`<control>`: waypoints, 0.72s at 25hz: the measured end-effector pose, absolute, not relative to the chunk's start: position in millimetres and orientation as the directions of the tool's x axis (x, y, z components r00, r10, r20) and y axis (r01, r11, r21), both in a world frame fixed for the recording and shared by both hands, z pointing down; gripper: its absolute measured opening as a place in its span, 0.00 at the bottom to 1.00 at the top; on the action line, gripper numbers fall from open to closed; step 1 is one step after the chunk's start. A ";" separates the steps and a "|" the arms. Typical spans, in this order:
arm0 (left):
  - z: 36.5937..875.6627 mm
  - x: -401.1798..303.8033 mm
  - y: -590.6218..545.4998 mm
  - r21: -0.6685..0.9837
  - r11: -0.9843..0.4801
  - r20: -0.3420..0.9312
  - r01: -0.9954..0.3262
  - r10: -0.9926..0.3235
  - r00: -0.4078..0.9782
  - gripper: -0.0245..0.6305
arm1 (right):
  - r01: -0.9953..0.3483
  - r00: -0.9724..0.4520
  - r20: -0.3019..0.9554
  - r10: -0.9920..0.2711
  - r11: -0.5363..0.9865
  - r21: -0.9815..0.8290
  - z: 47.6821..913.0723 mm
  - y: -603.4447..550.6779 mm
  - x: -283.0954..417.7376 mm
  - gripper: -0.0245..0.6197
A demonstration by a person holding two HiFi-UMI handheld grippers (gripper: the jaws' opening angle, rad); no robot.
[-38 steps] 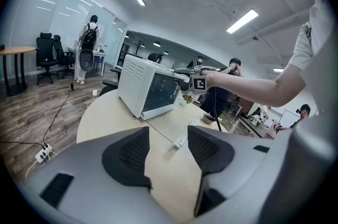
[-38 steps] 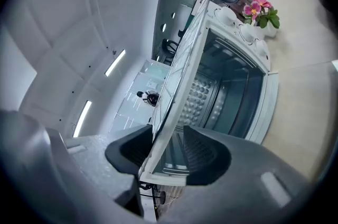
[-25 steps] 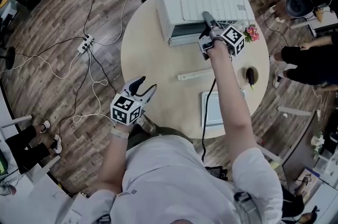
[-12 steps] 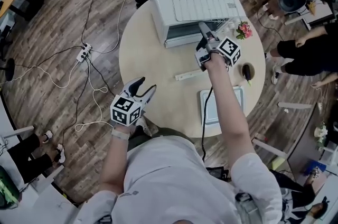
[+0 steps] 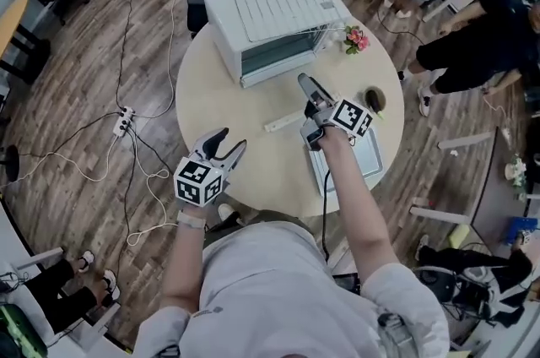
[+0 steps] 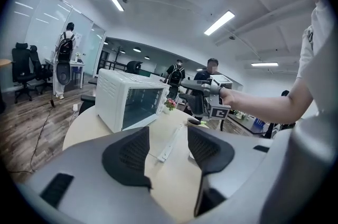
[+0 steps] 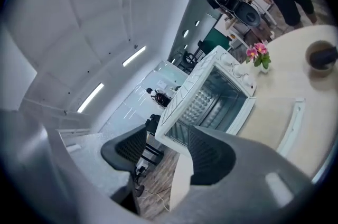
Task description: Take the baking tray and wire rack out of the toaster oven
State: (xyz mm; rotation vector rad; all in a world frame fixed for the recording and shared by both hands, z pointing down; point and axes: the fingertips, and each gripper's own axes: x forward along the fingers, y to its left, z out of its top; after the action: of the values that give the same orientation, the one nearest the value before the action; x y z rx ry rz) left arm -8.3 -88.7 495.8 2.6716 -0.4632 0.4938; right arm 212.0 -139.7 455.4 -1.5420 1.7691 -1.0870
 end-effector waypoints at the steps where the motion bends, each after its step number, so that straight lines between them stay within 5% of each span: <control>1: 491.7 -6.4 -88.7 0.303 -0.878 0.392 -0.370 -0.240 0.888 0.36 | -0.562 -0.189 0.107 -0.976 0.018 -0.827 452.0 -130.2 208.7 0.41; 18: 436.1 24.2 -74.9 0.240 -0.952 0.302 -0.191 -0.113 0.946 0.36 | -0.897 -0.068 0.102 -0.992 0.016 -0.443 405.4 -7.9 169.1 0.38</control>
State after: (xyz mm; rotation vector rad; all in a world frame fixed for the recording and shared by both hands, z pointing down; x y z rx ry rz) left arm 24.2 -74.9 436.1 2.8325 -0.2251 0.4171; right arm 169.1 -7.9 405.4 -1.9646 2.0542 -0.5872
